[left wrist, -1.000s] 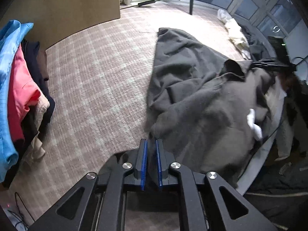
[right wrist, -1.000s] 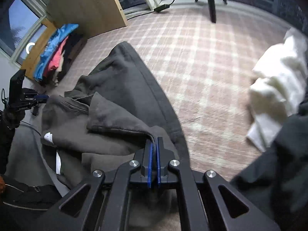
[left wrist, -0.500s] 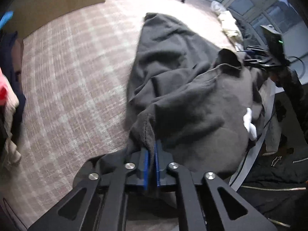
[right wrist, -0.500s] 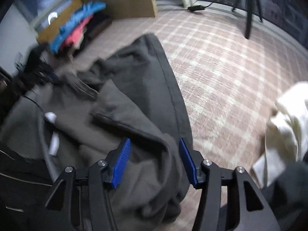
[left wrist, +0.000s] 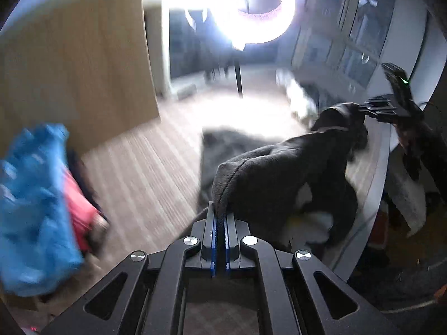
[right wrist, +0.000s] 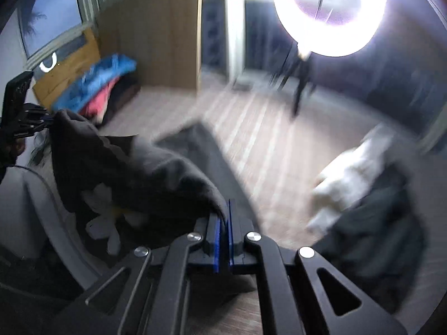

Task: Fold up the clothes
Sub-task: 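Lift the T-shirt high with both grippers and shake it out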

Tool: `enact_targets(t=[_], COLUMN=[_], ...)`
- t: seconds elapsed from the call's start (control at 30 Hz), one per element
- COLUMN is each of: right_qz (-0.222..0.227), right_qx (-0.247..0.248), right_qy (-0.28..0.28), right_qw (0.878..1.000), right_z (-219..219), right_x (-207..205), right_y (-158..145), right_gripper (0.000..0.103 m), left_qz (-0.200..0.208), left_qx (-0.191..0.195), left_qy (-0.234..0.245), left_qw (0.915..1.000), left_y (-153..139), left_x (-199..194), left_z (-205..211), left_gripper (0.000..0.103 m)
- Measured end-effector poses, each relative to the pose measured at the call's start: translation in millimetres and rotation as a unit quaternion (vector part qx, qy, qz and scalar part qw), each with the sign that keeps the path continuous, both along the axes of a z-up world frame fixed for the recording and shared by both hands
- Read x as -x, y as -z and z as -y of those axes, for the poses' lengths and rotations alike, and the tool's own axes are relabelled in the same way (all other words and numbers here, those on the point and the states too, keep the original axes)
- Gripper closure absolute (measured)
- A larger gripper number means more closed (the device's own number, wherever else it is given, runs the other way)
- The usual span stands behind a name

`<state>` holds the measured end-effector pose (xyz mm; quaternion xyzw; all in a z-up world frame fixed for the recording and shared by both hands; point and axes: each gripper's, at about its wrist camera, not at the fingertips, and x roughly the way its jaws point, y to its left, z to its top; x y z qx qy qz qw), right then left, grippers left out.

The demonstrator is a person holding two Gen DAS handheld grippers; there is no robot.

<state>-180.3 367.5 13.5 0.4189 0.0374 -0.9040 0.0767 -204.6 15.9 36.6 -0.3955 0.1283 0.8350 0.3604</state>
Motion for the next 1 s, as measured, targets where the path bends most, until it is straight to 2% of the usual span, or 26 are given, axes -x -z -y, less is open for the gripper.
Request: enact_targets(t=[0.1, 0.17, 0.3, 0.43, 0.5, 0.57, 0.67, 0.73, 0.8, 0.9, 0.97, 1.0], right_qz=[-0.096, -0.146, -0.235, -0.303, -0.329, -0.348, -0.380, -0.395, -0.404, -0.410, -0.400, -0.394], right_qx=[-0.025, -0.036, -0.064, -0.084, -0.100, -0.108, -0.126, -0.133, -0.133, -0.155, -0.161, -0.158], right_qy=[0.018, 0.025, 0.047, 0.052, 0.061, 0.066, 0.079, 0.087, 0.094, 0.104, 0.105, 0.106], right_qw=[0.995, 0.988, 0.969, 0.948, 0.937, 0.929, 0.913, 0.905, 0.900, 0.893, 0.896, 0.899], right_z=[14.9, 23.6, 45.4, 64.3, 74.9, 83.0, 92.9, 97.0, 99.5, 106.4, 104.6, 100.6], right_x=[-38.5, -61.2, -113.4, -170.4, -195.8, -218.3, -245.3, -258.0, -261.4, -250.2, -229.4, -217.4], right_y=[-88.8, -136.2, -227.3, -296.8, -327.0, -354.9, -386.1, -400.6, -407.2, -403.3, -394.4, -388.5], right_gripper=[0.100, 0.100, 0.100, 0.100, 0.100, 0.100, 0.100, 0.100, 0.100, 0.100, 0.100, 0.100], left_qz=[-0.087, -0.152, -0.226, -0.304, -0.324, -0.353, -0.397, -0.408, -0.414, -0.415, -0.413, -0.405], left_qx=[-0.012, -0.031, -0.057, -0.031, -0.032, -0.027, -0.022, -0.023, -0.023, -0.014, -0.004, -0.003], left_qy=[-0.016, -0.026, -0.051, -0.089, -0.096, -0.109, -0.122, -0.127, -0.133, -0.136, -0.133, -0.130], left_qw=[0.9960, 0.9876, 0.9712, 0.9480, 0.9407, 0.9286, 0.9094, 0.9038, 0.9003, 0.8995, 0.9010, 0.9049], left_y=[-67.3, -121.8, -196.7, -260.6, -290.3, -322.5, -364.1, -380.9, -392.4, -392.4, -382.7, -376.8], left_x=[-22.8, -49.7, -102.1, -158.4, -180.3, -203.1, -230.7, -237.0, -236.6, -220.9, -200.5, -189.7], left_z=[13.9, 23.4, 35.6, 34.1, 36.0, 36.9, 38.6, 41.3, 42.3, 39.5, 35.4, 36.8], left_gripper=[0.100, 0.100, 0.100, 0.100, 0.100, 0.100, 0.099, 0.099, 0.099, 0.099, 0.099, 0.099])
